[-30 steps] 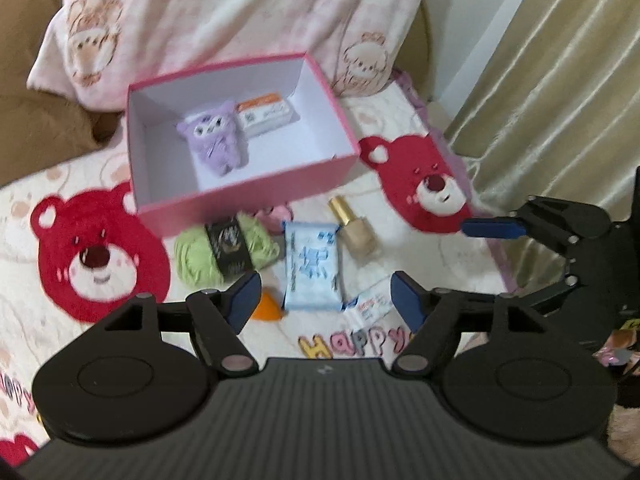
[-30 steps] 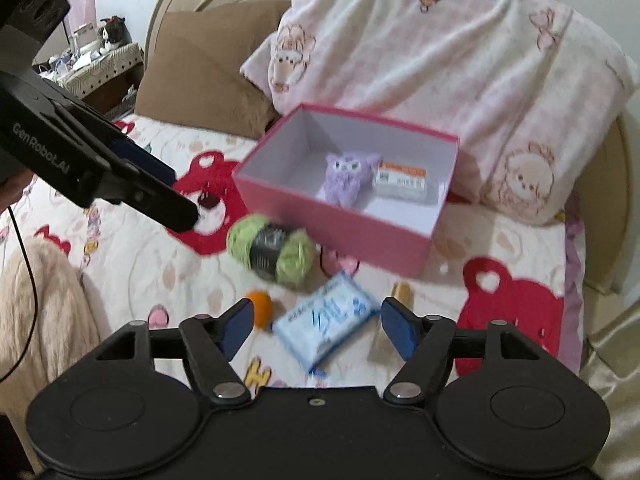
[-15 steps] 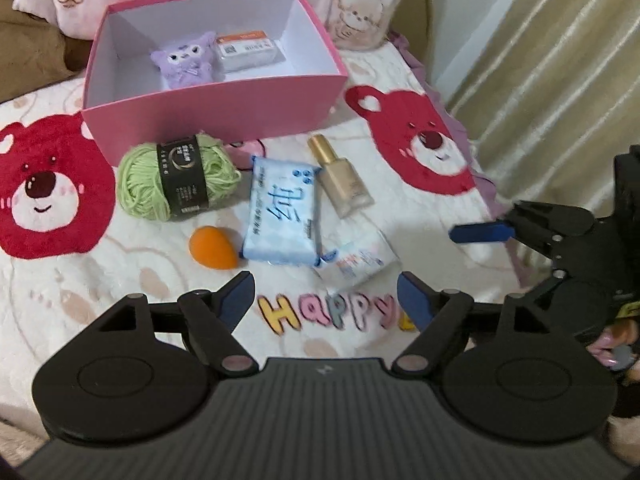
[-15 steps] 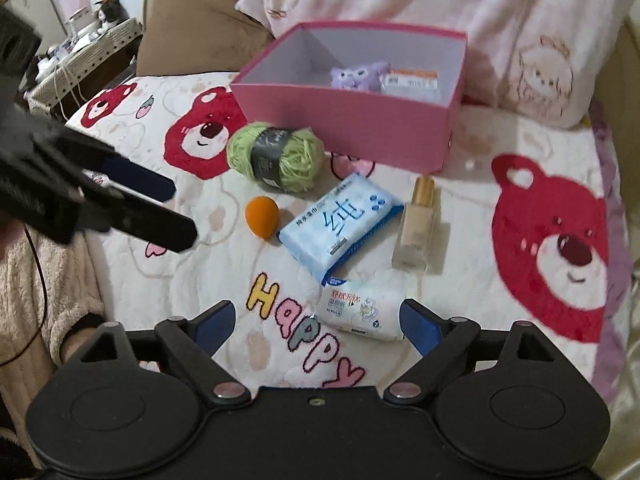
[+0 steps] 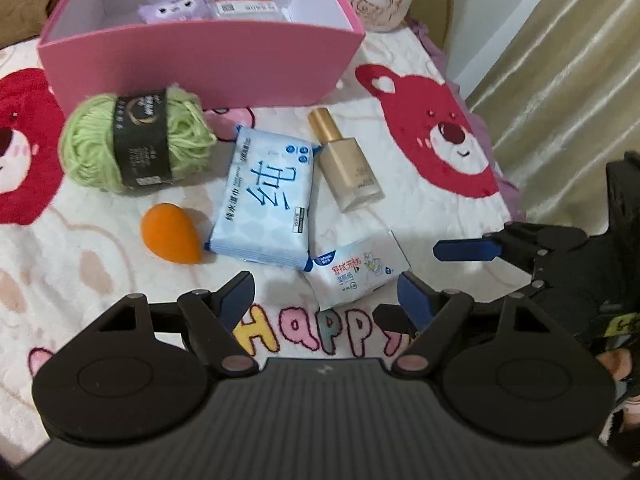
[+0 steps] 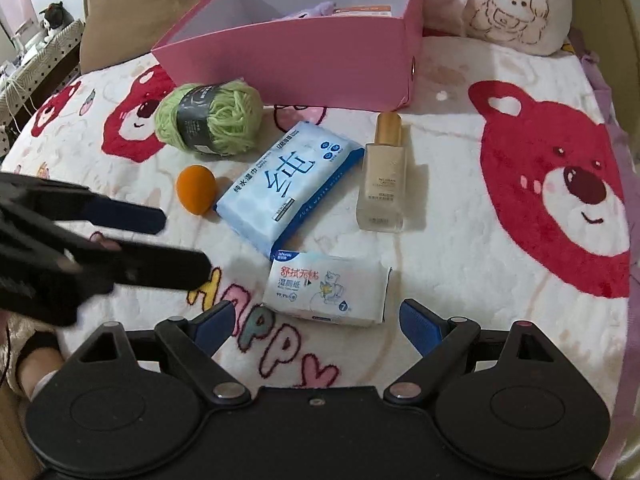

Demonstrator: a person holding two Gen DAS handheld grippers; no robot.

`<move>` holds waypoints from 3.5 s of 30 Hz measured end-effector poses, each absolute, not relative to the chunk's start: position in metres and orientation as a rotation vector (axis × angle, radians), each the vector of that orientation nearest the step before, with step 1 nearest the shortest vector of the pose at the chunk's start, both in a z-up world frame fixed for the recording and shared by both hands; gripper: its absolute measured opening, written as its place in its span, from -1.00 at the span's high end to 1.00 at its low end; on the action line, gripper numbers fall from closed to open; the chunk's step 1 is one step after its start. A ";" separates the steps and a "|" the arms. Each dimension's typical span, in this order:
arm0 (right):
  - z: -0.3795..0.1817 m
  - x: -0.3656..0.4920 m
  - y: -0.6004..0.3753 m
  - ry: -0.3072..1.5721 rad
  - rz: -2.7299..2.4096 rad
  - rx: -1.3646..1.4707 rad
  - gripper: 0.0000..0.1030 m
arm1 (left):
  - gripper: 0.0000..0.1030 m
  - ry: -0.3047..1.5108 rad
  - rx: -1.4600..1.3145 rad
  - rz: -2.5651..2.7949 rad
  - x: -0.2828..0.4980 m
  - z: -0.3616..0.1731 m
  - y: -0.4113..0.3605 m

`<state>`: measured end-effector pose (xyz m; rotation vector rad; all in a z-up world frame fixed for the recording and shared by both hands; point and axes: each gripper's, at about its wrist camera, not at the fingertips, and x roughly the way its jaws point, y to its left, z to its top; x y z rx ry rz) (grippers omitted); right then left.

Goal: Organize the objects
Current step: 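Withdraw the left gripper and move it to the small wet-wipe pack, then close the left gripper on the wet-wipe pack, then lift the wet-wipe pack with the left gripper and carry it into the box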

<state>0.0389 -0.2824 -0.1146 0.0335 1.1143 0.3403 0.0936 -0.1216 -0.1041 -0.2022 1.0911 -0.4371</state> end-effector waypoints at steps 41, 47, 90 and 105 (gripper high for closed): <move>-0.108 0.021 -0.257 0.977 0.333 -0.048 -0.44 | 0.50 1.062 -0.504 -0.530 0.086 -0.122 -0.111; -0.087 0.002 -0.251 0.867 0.341 -0.081 -0.44 | 0.50 1.019 -0.436 -0.540 0.077 -0.095 -0.111; -0.062 0.243 -0.206 0.896 0.323 -0.042 -0.37 | 0.41 1.106 -0.254 -0.418 0.320 -0.044 -0.055; -0.104 0.316 -0.215 1.101 0.239 -0.072 -0.32 | 0.39 1.236 -0.502 -0.365 0.384 -0.114 -0.055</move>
